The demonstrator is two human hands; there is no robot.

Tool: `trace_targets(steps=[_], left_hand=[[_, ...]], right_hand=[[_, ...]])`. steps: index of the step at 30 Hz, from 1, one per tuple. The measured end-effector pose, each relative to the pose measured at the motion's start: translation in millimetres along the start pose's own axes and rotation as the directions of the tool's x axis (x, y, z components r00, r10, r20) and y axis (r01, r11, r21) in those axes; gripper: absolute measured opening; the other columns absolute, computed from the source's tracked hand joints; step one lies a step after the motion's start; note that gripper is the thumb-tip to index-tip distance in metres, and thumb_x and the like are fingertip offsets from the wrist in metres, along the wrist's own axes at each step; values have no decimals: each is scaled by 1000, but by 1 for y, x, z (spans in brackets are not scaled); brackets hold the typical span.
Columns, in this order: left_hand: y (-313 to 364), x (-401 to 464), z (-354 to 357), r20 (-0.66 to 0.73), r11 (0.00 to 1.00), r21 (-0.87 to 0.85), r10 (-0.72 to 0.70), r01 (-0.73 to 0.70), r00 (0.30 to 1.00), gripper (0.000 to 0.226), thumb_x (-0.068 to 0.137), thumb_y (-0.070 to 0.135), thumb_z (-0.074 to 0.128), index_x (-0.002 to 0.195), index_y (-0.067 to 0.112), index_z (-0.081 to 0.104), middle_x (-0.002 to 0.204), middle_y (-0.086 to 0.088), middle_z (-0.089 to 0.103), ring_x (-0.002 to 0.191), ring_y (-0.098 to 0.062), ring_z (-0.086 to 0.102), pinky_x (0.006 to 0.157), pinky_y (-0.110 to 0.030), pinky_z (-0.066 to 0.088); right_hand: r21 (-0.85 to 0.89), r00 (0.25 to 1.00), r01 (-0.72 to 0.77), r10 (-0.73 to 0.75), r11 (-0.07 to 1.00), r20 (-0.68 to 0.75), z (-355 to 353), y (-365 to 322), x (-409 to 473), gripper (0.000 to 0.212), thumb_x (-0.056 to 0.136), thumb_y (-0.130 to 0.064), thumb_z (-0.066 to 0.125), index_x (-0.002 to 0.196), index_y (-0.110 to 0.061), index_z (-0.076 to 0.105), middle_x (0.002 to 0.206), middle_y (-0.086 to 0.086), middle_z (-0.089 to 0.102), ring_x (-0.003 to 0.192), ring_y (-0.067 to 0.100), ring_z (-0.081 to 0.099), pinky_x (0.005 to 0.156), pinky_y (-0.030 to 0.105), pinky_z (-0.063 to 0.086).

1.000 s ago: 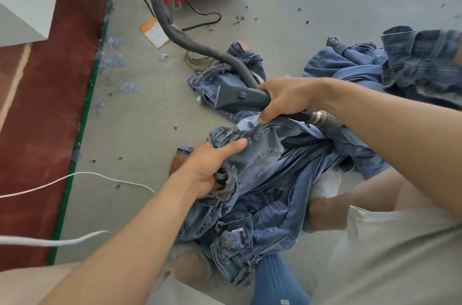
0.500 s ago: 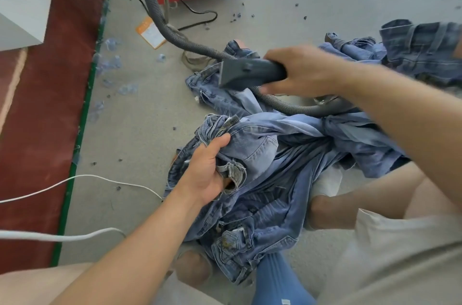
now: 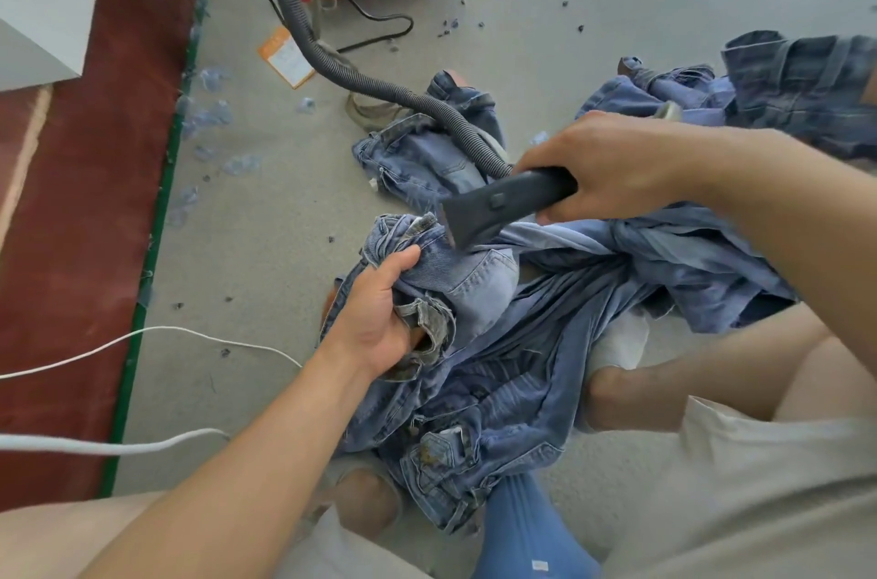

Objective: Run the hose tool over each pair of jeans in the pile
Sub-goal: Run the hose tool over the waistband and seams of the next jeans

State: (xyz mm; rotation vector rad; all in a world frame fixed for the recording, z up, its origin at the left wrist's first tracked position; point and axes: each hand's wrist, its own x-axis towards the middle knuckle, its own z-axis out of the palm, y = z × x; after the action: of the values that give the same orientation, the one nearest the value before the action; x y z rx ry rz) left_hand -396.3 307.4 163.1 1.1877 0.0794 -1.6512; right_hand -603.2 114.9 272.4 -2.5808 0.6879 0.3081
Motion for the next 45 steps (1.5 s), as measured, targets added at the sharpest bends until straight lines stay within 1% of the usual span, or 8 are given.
trace_targets(steps=[6, 14, 18, 23, 28, 34, 40, 45], left_hand=[[0, -2, 2, 0, 1000, 2, -2, 2, 1000, 25, 97, 23, 62, 105, 8, 81, 117, -16, 75, 106, -30, 73, 98, -47, 57], [7, -6, 7, -12, 995, 100, 32, -31, 999, 48, 89, 24, 68, 127, -5, 66, 124, -24, 67, 114, -37, 65, 109, -52, 48], [24, -9, 3, -51, 989, 144, -16, 23, 999, 37, 91, 28, 68, 115, 0, 71, 112, -20, 73, 96, -31, 74, 94, -46, 59], [54, -17, -31, -78, 894, 428, -108, 131, 991, 53, 106, 51, 39, 132, 11, 64, 124, -14, 73, 112, -30, 72, 81, -44, 63], [63, -26, -43, -16, 972, 217, -93, 94, 996, 70, 96, 65, 40, 137, 13, 63, 133, -17, 68, 121, -34, 67, 85, -49, 61], [63, -33, -46, -39, 961, 277, -5, 16, 999, 35, 94, 20, 65, 126, 6, 61, 112, -19, 73, 97, -32, 74, 81, -52, 62], [63, -39, -41, 198, 984, 175, -15, -21, 980, 42, 106, 31, 42, 144, 18, 54, 141, -19, 62, 123, -33, 65, 91, -53, 58], [54, -39, -34, 413, 982, 189, -88, 9, 907, 59, 109, 54, 23, 157, 24, 40, 159, -21, 41, 145, -41, 39, 118, -64, 31]], right_hand=[[-40, 995, -96, 97, 995, 9, -15, 18, -5, 28, 84, -39, 73, 112, -36, 69, 79, -17, 66, 78, 8, 60, 75, 39, 50], [86, 998, 57, -57, 995, -3, 8, -28, 10, 24, 88, -38, 73, 111, -35, 66, 85, -15, 67, 80, 8, 61, 73, 35, 50], [33, 997, -6, 8, 999, -76, -4, -17, 8, 23, 87, -36, 72, 109, -34, 66, 82, -14, 67, 77, 6, 61, 70, 35, 50], [42, 991, -93, 96, 995, -88, -10, -1, -5, 23, 88, -43, 73, 109, -35, 66, 76, -15, 64, 75, 3, 58, 74, 42, 52], [23, 998, -31, 32, 999, -55, 1, -15, -6, 24, 87, -39, 73, 110, -38, 66, 76, -17, 63, 74, -2, 57, 64, 16, 41], [32, 999, -21, 22, 999, -45, 0, -20, -7, 24, 89, -38, 73, 112, -39, 66, 78, -17, 66, 74, -1, 59, 63, 21, 39], [-18, 997, -13, 12, 1000, -75, 3, -31, -5, 30, 84, -56, 61, 111, -43, 62, 76, -19, 64, 72, -2, 58, 61, 18, 39], [-146, 998, 49, -44, 988, 33, 17, -61, 13, 25, 91, -58, 58, 104, -37, 57, 85, -14, 63, 76, 12, 60, 71, 40, 54]])
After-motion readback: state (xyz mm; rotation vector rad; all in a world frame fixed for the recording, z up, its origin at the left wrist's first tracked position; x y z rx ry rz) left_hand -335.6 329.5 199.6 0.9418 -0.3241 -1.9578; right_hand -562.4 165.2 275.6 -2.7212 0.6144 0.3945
